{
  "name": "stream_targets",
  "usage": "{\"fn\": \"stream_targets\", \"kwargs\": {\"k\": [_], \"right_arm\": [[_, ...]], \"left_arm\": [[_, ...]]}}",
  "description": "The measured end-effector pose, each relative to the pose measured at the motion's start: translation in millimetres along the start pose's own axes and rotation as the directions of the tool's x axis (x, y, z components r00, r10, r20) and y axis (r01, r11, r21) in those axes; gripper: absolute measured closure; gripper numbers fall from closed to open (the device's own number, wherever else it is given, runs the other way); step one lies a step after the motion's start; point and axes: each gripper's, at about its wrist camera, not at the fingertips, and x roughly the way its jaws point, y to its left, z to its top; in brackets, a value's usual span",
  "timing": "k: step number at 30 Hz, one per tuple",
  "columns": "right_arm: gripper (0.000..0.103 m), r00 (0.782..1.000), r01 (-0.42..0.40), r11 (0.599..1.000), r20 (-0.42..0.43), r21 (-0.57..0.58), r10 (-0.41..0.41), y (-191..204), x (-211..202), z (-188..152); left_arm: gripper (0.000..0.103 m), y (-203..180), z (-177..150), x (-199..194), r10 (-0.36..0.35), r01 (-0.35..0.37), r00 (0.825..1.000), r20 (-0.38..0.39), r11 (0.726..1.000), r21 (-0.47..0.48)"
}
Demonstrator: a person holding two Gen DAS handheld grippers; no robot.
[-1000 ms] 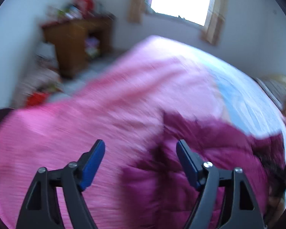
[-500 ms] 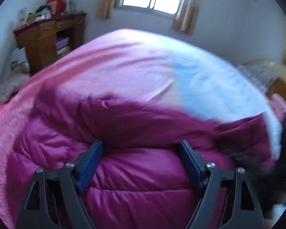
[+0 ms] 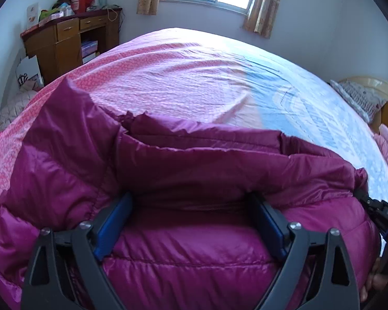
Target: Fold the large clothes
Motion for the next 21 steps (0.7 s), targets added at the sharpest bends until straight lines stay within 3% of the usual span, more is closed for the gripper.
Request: {"fn": "stream_targets", "kwargs": {"k": [2, 7, 9, 10, 12, 14, 18, 19, 21], "right_arm": [[0.103, 0.999, -0.043, 0.996, -0.020, 0.084, 0.044, -13.5, 8.5, 3.0], [0.103, 0.999, -0.030, 0.996, -0.027, 0.089, 0.033, -9.9, 9.4, 3.3], [0.103, 0.998, 0.052, 0.997, -0.027, 0.058, -0.050, -1.7, -6.3, 2.9], [0.096, 0.995, 0.091, 0.996, 0.030, 0.018, -0.091, 13.1, -26.4, -2.9], [0.096, 0.995, 0.025, 0.999, 0.101, -0.037, -0.021, 31.8, -55.7, -14.0], [0.096, 0.992, -0.050, 0.993, 0.111, -0.111, 0.062, 67.1, -77.1, -32.1], [0.096, 0.984, -0.159, 0.955, 0.034, -0.249, 0.173, 133.0, -76.8, -78.4], [0.096, 0.985, -0.167, 0.947, 0.003, -0.273, 0.175, 143.6, -69.2, -90.5], [0.096, 0.992, -0.124, 0.943, -0.077, -0.309, 0.105, 152.5, -40.3, -113.6]], "left_arm": [[0.007, -3.1, -0.1, 1.1, 0.018, -0.018, 1.000, -0.007, 1.000, 0.012], [0.006, -2.1, -1.0, -1.4, -0.001, 0.001, 1.000, -0.005, 1.000, 0.009], [0.006, 4.0, -1.6, -5.8, -0.039, 0.039, 0.999, 0.013, 0.999, -0.014], [0.006, 9.7, -2.5, -9.0, -0.070, 0.072, 0.997, 0.028, 0.997, -0.039], [0.006, 15.9, -2.4, -11.0, -0.113, 0.116, 0.993, 0.047, 0.991, -0.070], [0.006, 21.8, -2.5, -13.3, -0.155, 0.161, 0.986, 0.067, 0.982, -0.099], [0.006, 30.7, -2.9, -20.1, -0.211, 0.219, 0.975, 0.072, 0.966, -0.136], [0.006, 32.6, -2.9, -26.2, -0.212, 0.218, 0.975, 0.058, 0.967, -0.129], [0.006, 39.8, -4.8, -47.9, -0.192, 0.198, 0.979, 0.061, 0.974, -0.107]]}}
